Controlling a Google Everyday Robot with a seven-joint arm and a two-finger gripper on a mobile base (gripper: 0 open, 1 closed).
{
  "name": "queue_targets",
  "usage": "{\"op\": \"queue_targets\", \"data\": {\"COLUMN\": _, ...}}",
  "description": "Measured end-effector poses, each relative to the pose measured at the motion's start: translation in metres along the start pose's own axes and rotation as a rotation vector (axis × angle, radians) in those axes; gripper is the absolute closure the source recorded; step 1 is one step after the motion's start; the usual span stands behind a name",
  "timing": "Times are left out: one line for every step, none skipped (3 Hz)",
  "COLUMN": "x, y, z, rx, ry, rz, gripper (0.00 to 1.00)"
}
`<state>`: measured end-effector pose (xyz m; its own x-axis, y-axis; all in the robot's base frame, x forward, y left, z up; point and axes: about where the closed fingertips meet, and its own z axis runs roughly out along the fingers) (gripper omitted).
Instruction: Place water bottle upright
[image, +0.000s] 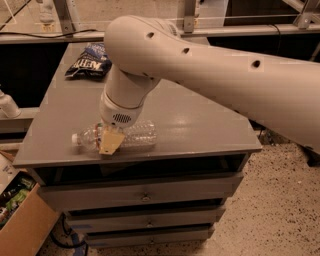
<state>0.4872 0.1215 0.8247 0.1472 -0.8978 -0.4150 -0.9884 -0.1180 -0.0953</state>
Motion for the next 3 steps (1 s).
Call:
{"op": "queue_targets", "data": {"x": -0.008, "y": -0.011, "z": -0.026, "rx": 0.041, "ry": -0.077, "rz": 0.001, "gripper": 1.0}}
{"op": "queue_targets", "data": {"x": -0.023, "y": -0.028, "z": -0.063, "rx": 0.091, "ry": -0.218, "rz": -0.035, "gripper": 1.0}}
{"op": "queue_targets", "data": {"x": -0.034, "y": -0.041, "z": -0.088, "rx": 0.111, "ry": -0.404, "rz": -0.074, "gripper": 1.0}}
